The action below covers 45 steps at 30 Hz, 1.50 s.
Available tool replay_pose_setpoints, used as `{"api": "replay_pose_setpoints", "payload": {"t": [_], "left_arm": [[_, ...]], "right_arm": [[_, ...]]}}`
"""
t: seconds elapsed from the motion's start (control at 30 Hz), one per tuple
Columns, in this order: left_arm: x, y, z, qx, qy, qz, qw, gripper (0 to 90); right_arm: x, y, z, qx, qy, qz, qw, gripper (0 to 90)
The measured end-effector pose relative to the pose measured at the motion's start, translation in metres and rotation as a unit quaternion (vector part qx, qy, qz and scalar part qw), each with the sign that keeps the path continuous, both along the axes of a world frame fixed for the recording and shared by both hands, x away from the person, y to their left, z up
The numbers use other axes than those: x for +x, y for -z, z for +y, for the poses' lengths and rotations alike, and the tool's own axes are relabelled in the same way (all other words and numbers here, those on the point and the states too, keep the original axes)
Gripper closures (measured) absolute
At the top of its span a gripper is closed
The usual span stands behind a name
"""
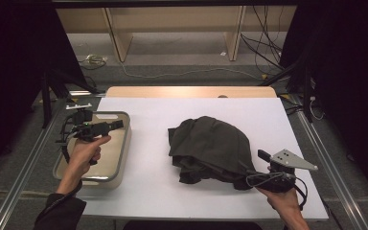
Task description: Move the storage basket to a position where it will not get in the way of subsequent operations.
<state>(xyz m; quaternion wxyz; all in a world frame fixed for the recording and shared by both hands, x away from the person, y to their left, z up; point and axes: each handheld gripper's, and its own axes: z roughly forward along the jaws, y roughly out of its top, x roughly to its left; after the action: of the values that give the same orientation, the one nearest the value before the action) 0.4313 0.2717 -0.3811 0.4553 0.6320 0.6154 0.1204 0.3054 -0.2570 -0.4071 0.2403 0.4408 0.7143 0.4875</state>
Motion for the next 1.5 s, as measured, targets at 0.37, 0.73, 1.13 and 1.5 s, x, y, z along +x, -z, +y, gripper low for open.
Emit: {"api": "replay_pose_setpoints", "payload": {"t": [0.37,0.73,1.13,1.5], "left_arm": [[-0.005,0.001,0.040,0.021,-0.041,0.002,0.9989,20.2],[-0.007,0.003,0.058,0.057,-0.053,0.019,0.9968,21.0],[-0.011,0.003,0.083,0.093,-0.089,0.045,0.9906,20.7],[-0.012,0.013,0.100,0.097,-0.095,0.088,0.9869,22.2]], "right_arm": [[0.000,0.000,0.006,-0.007,-0.006,0.001,1.0000,20.4],[-0.002,0.000,0.005,-0.008,-0.006,0.001,1.0000,20.4],[-0.002,0.001,0.005,-0.009,-0.006,0.002,0.9999,20.4],[-0.002,0.001,0.005,-0.010,-0.006,0.002,0.9999,20.4]]}}
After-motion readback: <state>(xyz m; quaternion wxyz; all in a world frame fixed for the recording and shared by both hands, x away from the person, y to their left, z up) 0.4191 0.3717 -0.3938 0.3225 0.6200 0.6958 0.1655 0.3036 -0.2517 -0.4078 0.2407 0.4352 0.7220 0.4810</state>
